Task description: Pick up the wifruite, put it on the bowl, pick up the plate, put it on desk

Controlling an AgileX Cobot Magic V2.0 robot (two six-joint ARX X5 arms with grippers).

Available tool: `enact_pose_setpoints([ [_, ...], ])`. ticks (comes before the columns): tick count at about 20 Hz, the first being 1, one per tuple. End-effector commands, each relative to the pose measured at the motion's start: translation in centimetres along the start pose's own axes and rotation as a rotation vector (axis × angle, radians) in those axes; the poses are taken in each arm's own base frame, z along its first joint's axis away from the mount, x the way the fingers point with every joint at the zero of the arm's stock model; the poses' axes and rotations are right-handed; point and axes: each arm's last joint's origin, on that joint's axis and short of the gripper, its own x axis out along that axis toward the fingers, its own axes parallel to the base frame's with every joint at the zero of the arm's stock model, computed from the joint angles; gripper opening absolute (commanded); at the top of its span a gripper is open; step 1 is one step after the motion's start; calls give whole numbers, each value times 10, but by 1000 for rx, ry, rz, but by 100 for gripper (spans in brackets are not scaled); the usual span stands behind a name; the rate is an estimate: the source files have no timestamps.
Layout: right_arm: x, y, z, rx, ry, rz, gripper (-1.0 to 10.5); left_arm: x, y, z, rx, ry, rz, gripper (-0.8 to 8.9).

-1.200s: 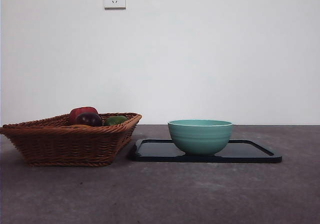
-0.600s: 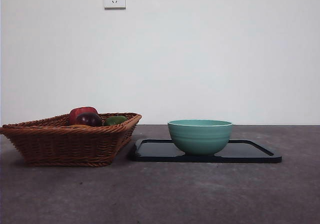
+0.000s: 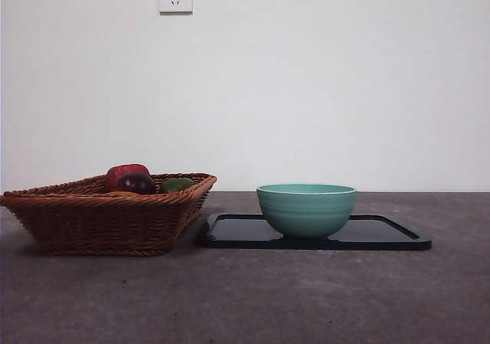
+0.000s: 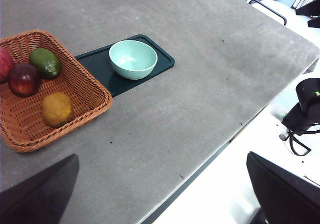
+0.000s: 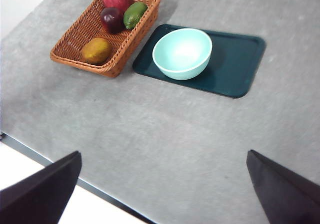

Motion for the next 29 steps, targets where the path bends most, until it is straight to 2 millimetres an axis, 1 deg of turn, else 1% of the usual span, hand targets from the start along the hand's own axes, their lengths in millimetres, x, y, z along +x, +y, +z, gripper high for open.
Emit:
enact_pose_setpoints([
  [1,15,6,14,67,38,40,556,-3,-1,2,21,-23,-11,626],
  [3,34,10,27,102,93,57,556,-3,-1,2,21,-23,-10,626],
  [6,74,15,44,146,192,56,556,-3,-1,2,21,-23,-11,626],
  [8,109,17,55,177,271,47,556,-3,-1,2,21,-23,-11,626],
  [11,163,17,65,199,383,41,556,-3,-1,2,21,-22,-10,626],
  [13,197,15,70,223,457,26,556,-3,-1,2,21,-22,-10,626],
  [15,226,10,77,239,505,-7,556,-3,-1,2,21,-22,-10,626],
  [18,262,-3,91,269,547,-53,556,-3,-1,2,21,-23,-10,626],
  [20,283,-14,103,290,553,-80,556,-3,-1,2,21,-23,-11,626],
  [23,308,-33,119,333,549,-116,555,-3,-1,2,21,-23,-10,626],
  [26,327,-52,132,368,543,-154,538,-3,-1,2,21,-23,-11,626],
  [29,343,-66,136,391,552,-174,534,-3,-1,2,21,-23,-10,626],
])
